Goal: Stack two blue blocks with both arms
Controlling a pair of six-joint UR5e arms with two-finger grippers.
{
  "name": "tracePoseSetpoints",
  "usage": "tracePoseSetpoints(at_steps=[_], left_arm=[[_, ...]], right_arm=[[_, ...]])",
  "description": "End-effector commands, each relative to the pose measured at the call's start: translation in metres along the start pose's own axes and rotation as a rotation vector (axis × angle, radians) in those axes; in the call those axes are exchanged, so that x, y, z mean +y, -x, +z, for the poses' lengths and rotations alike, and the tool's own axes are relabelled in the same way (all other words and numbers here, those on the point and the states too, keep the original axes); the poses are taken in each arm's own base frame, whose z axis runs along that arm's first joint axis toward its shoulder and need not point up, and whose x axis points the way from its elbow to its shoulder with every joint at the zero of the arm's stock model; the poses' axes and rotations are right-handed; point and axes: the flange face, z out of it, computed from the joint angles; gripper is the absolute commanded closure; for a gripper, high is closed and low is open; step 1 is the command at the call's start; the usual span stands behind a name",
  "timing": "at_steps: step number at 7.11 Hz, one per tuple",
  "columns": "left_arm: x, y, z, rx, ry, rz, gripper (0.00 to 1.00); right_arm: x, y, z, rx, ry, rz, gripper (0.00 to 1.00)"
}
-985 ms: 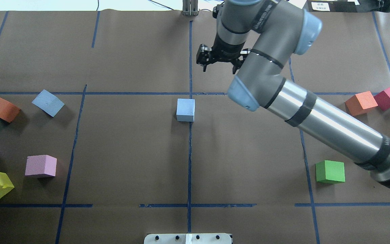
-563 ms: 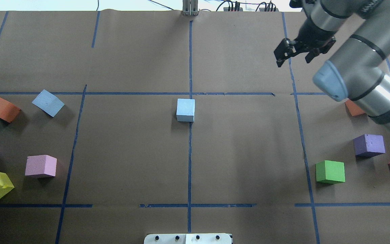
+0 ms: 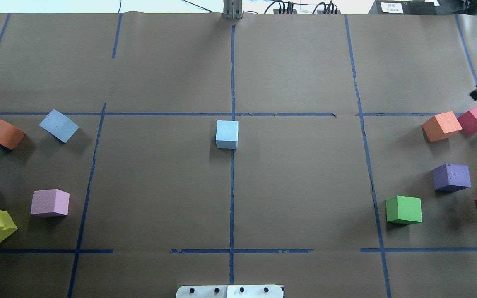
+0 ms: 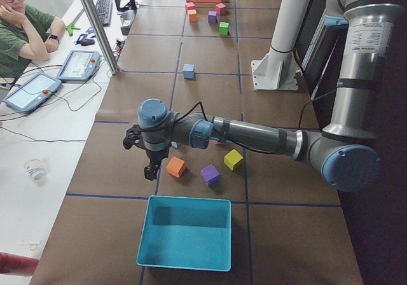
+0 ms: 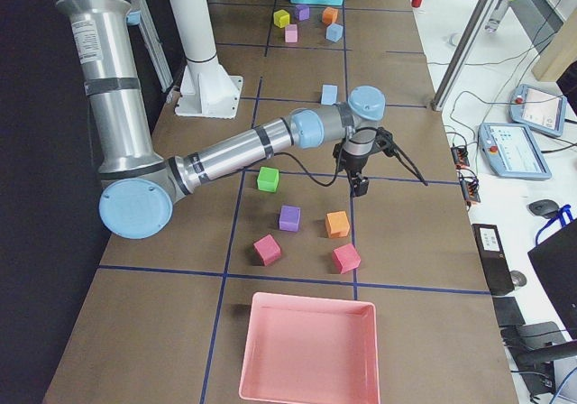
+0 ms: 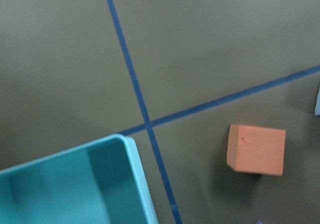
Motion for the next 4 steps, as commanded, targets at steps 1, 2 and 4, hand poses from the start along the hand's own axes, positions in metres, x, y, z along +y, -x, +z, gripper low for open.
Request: tracePoseSetpoints(at_steps=[1,2,4], left_arm=[[-0.028,-0.048,0.015,0.025,0.011,0.008,0.00],[-0.033,-0.085,0.033,0.046,0.012,0.075,0.00],[-0.031,-0.176,0.101,0.117,0.035,0.257,0.00]], right_arm=[[0.135,-0.094,-0.002,-0.005,0.012,-0.024,0.01],[0.161,-0.099,0.007,-0.019,0.027,0.014,0.01],[0.158,-0.099,0.008,-0.024,0.026,0.030,0.01]])
